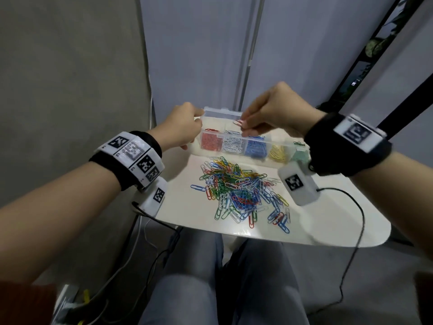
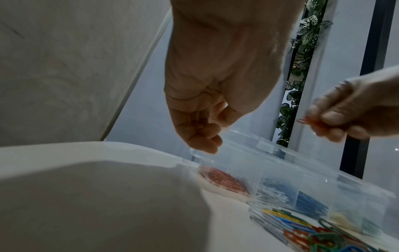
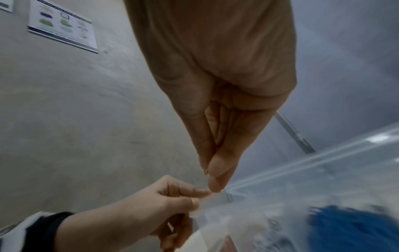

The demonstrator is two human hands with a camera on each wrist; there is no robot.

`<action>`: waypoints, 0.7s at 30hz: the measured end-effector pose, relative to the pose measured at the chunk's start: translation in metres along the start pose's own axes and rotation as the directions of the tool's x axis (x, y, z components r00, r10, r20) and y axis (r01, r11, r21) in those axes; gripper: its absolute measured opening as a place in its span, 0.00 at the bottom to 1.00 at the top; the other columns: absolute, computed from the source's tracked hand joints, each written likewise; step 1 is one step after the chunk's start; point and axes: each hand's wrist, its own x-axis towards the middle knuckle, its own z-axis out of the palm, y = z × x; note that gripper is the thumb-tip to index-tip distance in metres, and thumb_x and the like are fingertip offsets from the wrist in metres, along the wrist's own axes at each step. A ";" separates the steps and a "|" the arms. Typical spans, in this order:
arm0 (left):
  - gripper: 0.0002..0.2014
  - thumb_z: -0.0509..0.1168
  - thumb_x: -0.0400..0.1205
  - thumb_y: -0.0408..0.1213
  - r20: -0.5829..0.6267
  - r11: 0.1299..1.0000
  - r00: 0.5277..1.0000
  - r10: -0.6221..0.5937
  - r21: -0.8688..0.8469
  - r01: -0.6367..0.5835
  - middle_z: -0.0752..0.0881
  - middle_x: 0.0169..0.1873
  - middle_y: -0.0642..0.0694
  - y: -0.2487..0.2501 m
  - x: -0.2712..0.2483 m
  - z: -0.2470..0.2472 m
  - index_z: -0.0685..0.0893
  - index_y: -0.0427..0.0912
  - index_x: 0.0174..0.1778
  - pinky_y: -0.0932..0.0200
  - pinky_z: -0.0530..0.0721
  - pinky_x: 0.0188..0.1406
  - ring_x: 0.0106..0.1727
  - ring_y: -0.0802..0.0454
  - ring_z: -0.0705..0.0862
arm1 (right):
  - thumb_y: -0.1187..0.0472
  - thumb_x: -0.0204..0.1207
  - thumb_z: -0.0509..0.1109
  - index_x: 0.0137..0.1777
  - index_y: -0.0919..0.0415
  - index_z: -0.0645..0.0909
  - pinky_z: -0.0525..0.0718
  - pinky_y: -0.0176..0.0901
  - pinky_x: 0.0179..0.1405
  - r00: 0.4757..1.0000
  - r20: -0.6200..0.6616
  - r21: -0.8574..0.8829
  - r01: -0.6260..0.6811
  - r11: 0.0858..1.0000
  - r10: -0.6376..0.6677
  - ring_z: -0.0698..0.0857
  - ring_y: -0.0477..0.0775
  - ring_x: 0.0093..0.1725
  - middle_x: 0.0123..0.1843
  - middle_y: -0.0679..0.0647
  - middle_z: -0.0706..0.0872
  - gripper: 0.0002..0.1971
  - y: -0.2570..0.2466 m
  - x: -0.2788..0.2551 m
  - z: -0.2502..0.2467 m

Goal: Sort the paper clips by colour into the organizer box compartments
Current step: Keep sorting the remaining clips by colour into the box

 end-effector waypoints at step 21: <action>0.23 0.54 0.85 0.29 -0.010 0.999 1.000 0.009 0.052 -0.009 0.81 0.40 0.40 0.000 0.006 0.002 0.72 0.36 0.77 0.55 0.85 0.20 0.26 0.50 0.80 | 0.71 0.68 0.80 0.42 0.60 0.89 0.73 0.28 0.19 0.962 0.245 -0.470 0.230 0.852 -0.124 0.75 0.40 0.17 0.21 0.42 0.83 0.06 0.032 -0.042 -0.012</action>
